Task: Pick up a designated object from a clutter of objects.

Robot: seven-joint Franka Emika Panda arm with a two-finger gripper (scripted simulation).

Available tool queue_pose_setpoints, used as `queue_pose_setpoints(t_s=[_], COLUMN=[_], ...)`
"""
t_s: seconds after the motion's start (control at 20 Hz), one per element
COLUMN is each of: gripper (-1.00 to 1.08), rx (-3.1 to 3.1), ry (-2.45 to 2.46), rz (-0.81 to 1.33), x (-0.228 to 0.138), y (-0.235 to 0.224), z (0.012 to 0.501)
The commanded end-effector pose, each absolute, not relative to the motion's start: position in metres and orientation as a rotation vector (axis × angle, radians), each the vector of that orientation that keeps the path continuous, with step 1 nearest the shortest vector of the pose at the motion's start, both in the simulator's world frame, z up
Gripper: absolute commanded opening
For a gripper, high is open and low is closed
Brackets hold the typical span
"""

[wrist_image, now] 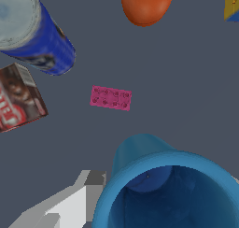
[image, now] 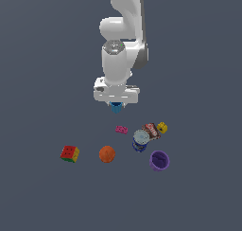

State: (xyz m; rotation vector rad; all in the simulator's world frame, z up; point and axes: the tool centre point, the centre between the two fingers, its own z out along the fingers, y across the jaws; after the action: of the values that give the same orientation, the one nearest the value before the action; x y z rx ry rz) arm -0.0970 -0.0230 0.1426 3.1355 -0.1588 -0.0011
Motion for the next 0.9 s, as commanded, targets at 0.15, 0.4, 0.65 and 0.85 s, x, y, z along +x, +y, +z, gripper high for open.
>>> queue_pose_setpoints(t_s=[0.15, 0.4, 0.65, 0.85], gripper=[-1.0, -1.0, -1.0, -1.0], rx=[3.134, 3.134, 3.135, 3.136], ry=[-0.159, -0.159, -0.159, -0.158], rz=[0.0, 0.0, 0.0, 0.0], x=[-0.081, -0.066, -0.05, -0.036], y=[-0.007, 0.008, 0.023, 0.036], z=[0.19, 0.233, 0.279, 0.316])
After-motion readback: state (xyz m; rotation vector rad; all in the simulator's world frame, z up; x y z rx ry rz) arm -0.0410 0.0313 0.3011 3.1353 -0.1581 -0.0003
